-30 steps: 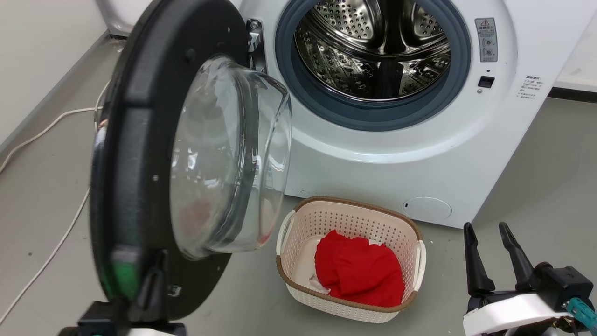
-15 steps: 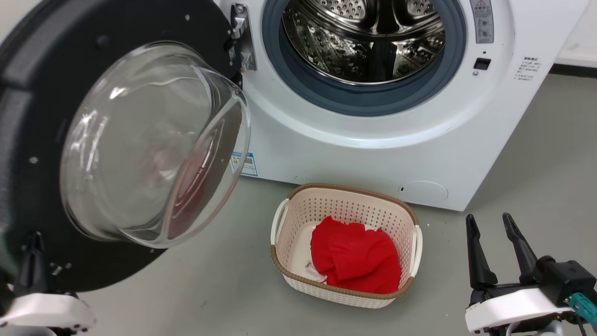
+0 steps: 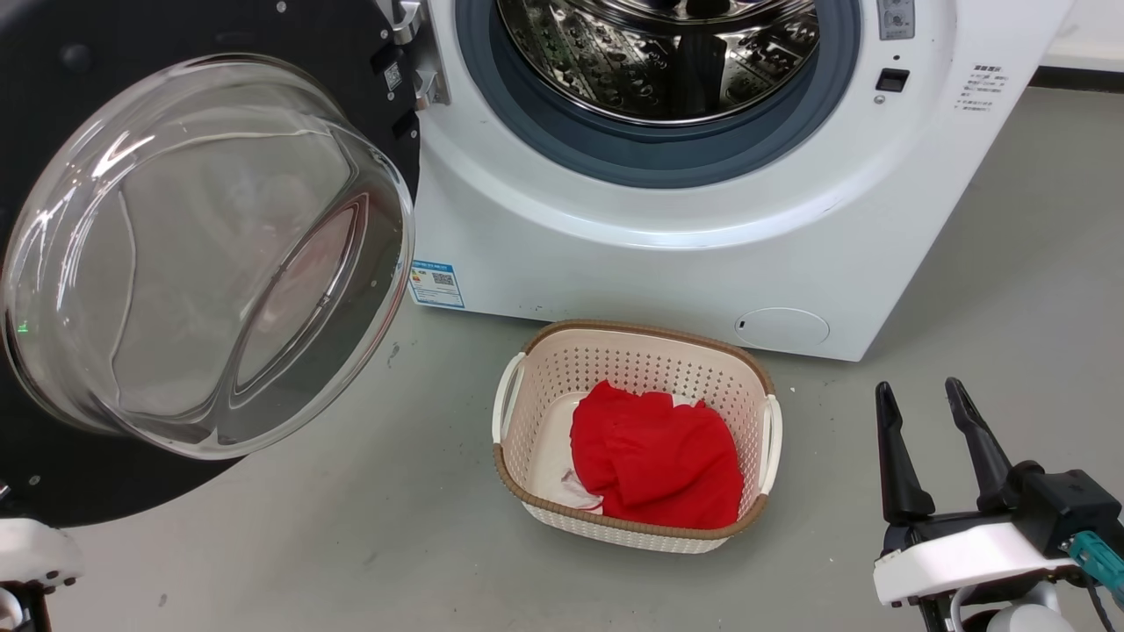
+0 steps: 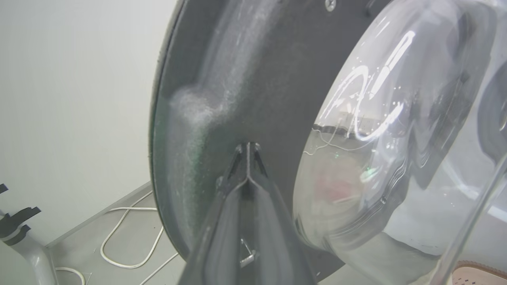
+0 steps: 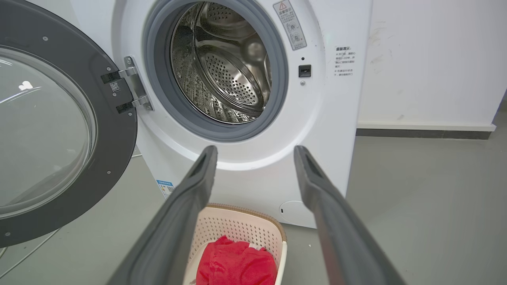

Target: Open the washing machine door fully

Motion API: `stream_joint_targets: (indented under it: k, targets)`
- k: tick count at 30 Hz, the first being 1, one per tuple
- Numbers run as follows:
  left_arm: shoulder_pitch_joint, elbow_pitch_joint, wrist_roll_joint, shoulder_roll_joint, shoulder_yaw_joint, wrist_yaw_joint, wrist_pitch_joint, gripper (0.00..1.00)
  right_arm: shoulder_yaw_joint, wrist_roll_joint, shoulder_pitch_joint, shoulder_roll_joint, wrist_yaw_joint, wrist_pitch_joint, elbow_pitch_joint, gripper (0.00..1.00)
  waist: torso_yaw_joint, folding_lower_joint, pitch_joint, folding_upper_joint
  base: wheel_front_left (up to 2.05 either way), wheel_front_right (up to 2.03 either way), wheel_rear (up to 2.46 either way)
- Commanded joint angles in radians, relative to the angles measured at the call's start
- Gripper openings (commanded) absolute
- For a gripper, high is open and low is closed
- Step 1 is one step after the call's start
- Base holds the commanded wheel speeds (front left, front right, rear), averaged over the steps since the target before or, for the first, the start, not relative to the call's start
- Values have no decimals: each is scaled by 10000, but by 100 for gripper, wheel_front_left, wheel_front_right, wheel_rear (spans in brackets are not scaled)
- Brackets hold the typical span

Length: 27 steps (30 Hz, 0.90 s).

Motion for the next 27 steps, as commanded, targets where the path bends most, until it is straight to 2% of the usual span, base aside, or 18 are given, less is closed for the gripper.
stream_joint_targets:
  k: [1, 5, 13, 14, 15, 16, 21, 27]
  targets:
    - [-98, 58, 154, -100, 153, -66, -25, 0, 11, -8, -127, 21, -7, -9, 18, 100, -41, -1, -1, -1, 0, 0, 0]
    - [132, -167, 567, -503, 420, -260, -26, 0, 17, 61, -144, 21, -7, -10, 120, 100, -126, -1, -119, -1, 0, 0, 0]
    - [1201, -1590, 1250, -1790, 365, -591, -27, 0, -60, 164, 145, 23, -7, -11, 177, 100, -128, -1, -562, -1, 0, 0, 0]
    - [1322, -1694, 1290, -1944, 315, -620, -27, 25, -77, 170, 186, 22, -7, -11, 173, 100, -111, -1, -605, -1, 0, 0, 0]
    - [1416, -1859, 1353, -2075, 279, -658, -28, 54, -62, 167, 197, 23, -5, -11, 170, 100, -110, -1, -637, -1, 0, 0, 0]
    - [1466, -1999, 1365, -2196, 235, -723, -27, 100, -31, 142, 193, 23, -7, -12, 170, 100, -110, -1, -666, -1, 0, 0, 0]
    - [1762, -2596, 1610, -2778, -88, -964, -27, 100, 14, 48, 281, 22, -7, -12, 124, 100, -133, -1, -818, -1, 0, 0, 0]
    - [1623, -2669, 1853, -3048, -535, -1331, -27, 100, 20, -16, 336, 22, -7, -3, 88, 100, -192, -1, -920, -1, 0, 0, 0]
